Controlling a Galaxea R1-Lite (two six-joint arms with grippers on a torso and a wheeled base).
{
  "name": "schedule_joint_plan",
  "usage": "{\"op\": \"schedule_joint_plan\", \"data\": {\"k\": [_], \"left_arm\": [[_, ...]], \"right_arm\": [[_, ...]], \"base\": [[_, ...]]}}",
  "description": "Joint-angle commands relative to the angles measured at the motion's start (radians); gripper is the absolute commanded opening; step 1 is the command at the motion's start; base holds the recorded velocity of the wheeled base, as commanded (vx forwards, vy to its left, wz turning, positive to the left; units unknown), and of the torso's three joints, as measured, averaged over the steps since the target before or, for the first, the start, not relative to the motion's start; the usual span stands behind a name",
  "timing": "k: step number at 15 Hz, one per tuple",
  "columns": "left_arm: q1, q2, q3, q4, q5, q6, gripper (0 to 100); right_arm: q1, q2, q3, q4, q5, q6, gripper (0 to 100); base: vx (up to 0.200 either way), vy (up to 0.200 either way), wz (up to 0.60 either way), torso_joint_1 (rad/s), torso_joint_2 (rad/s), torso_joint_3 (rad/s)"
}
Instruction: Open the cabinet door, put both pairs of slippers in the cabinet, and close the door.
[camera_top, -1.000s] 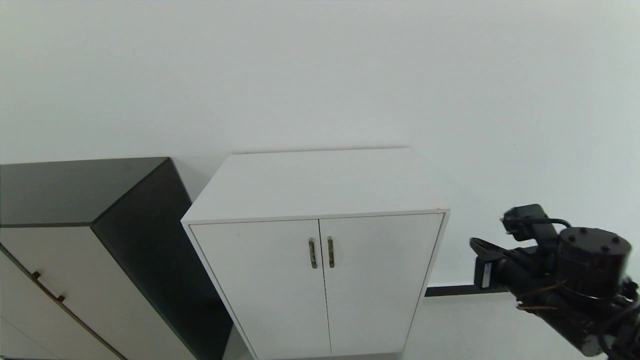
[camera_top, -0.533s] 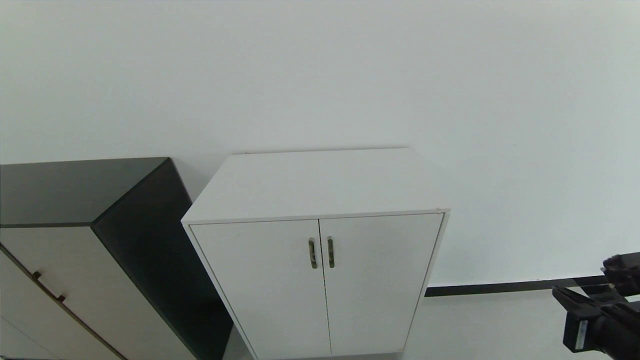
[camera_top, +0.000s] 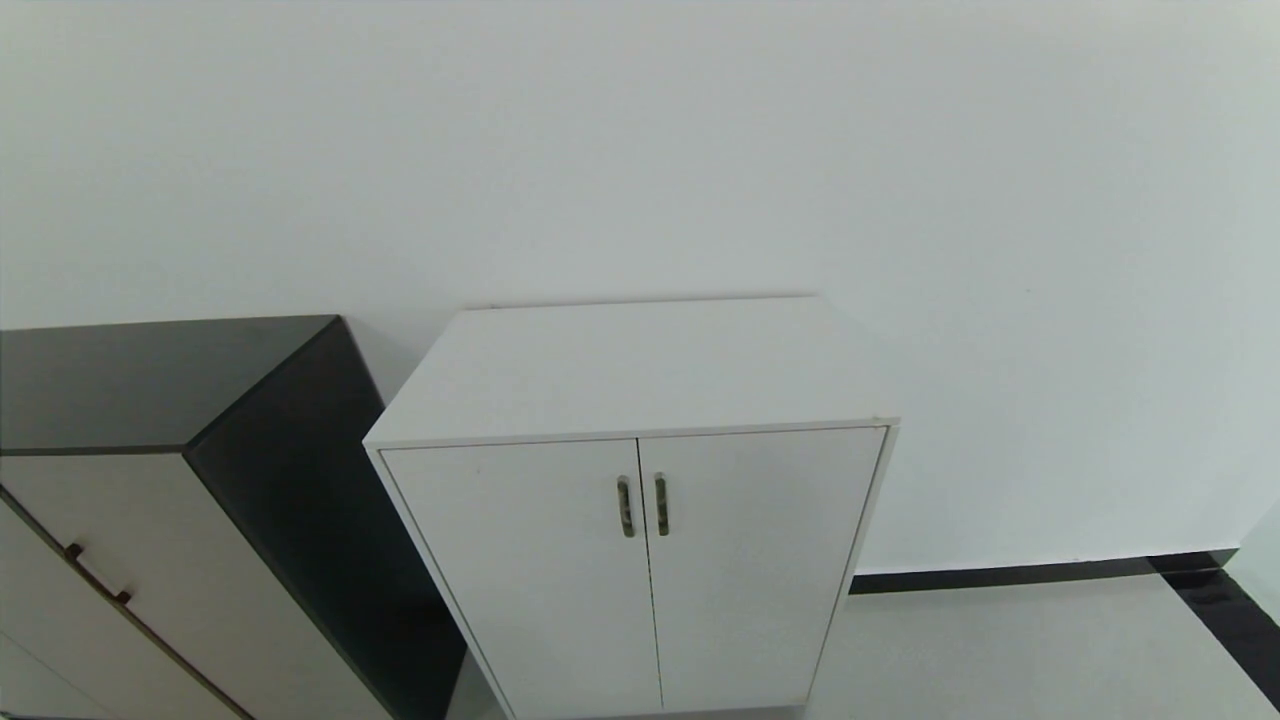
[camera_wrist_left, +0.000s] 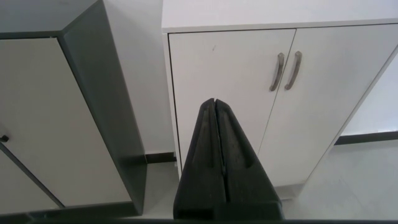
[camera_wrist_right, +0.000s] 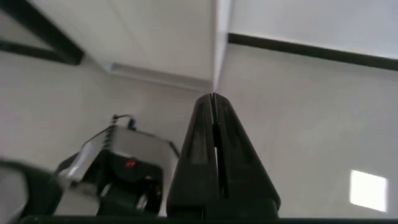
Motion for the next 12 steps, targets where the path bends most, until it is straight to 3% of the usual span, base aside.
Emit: {"op": "schedule_joint_plan", "data": {"k": [1,3,9,12], "left_arm": [[0.0,0.0,0.0,0.0,0.0,0.0,0],[0.0,0.0,0.0,0.0,0.0,0.0,0],[0.0,0.0,0.0,0.0,0.0,0.0,0],[0.0,0.0,0.0,0.0,0.002,-0.002,0]], "right_arm": [[-0.001,-0.212,0.0,0.116,0.032,-0.002,0],[-0.027,-0.265,0.0,0.146,0.032,-0.011,0],[-0.333,-0.451,0.0,0.148,0.032,-0.048,0],[-0.362,-0.554,0.0,0.148,0.032,-0.048,0]], "base": [[0.0,0.0,0.0,0.0,0.0,0.0],[0.0,0.0,0.0,0.0,0.0,0.0],[0.0,0.0,0.0,0.0,0.0,0.0],[0.0,0.0,0.0,0.0,0.0,0.0]]}}
